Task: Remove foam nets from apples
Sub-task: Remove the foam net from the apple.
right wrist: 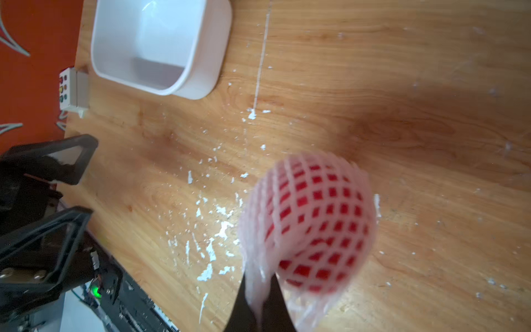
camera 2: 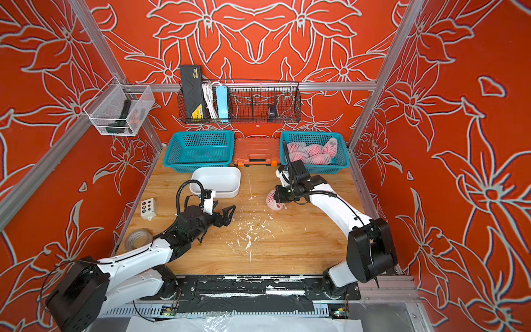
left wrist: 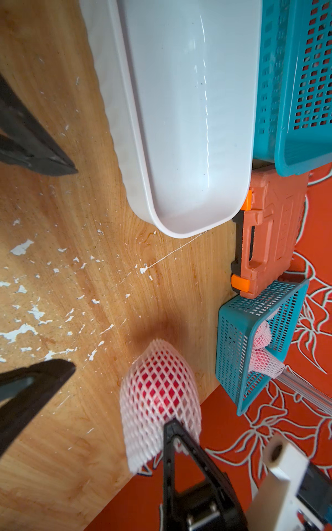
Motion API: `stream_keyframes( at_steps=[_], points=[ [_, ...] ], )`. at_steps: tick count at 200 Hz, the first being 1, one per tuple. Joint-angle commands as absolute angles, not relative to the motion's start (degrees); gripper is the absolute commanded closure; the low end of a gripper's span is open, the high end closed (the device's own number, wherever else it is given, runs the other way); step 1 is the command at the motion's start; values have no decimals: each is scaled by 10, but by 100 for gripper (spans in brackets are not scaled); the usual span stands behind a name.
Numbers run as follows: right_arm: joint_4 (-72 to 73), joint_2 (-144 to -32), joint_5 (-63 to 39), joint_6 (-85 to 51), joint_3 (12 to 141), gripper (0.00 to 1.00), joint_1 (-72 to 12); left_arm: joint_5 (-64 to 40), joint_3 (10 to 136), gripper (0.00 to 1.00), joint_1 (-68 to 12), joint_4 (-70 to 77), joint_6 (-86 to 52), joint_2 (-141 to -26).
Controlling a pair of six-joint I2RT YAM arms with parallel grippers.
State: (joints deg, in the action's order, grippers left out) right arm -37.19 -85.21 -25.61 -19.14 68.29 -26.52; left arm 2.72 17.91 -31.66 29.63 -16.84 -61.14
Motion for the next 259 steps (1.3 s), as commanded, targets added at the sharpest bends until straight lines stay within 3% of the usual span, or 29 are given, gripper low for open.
stream_keyframes(
  at_steps=[1,11,29,46,64,82,96,112,125,144,158,208,221,248,259],
  points=[
    [-530,-867,-170,-157,740,100,-288,39,186,3,-317,291,-169,-597],
    [-589,-894,-53,-134,776,100,-310,40,186,3,-316,291,-165,-596],
    [-613,-916,-134,-112,784,100,-304,41,191,3,-316,284,-161,-595],
    [-647,-934,-24,-119,809,100,-348,38,193,3,-316,282,-158,-594],
    [-597,-926,-178,-112,792,100,-332,37,193,3,-317,283,-158,-594],
    [-633,-938,-37,-113,821,100,-368,33,194,3,-317,282,-160,-596],
    [-664,-960,-121,-86,846,100,-361,29,196,3,-317,280,-161,-598],
    [-660,-965,-29,-101,848,100,-386,27,193,3,-316,287,-163,-602],
    [-658,-976,-169,-83,861,100,-368,26,194,3,-316,288,-164,-607],
    [-646,-985,-35,-102,880,100,-398,25,196,3,-316,291,-166,-613],
    [-667,-1022,-86,-93,907,100,-385,23,198,3,-316,292,-167,-619],
    [-629,-1097,-95,-101,947,100,-384,21,205,3,-316,291,-160,-637],
    [-621,-1108,-88,-105,959,95,-384,20,205,3,-317,293,-158,-641],
    [-628,-1127,-97,-99,985,69,-384,19,209,3,-317,292,-156,-647],
    [-625,-1123,-104,-100,989,62,-383,22,208,3,-316,293,-156,-649]
  ],
)
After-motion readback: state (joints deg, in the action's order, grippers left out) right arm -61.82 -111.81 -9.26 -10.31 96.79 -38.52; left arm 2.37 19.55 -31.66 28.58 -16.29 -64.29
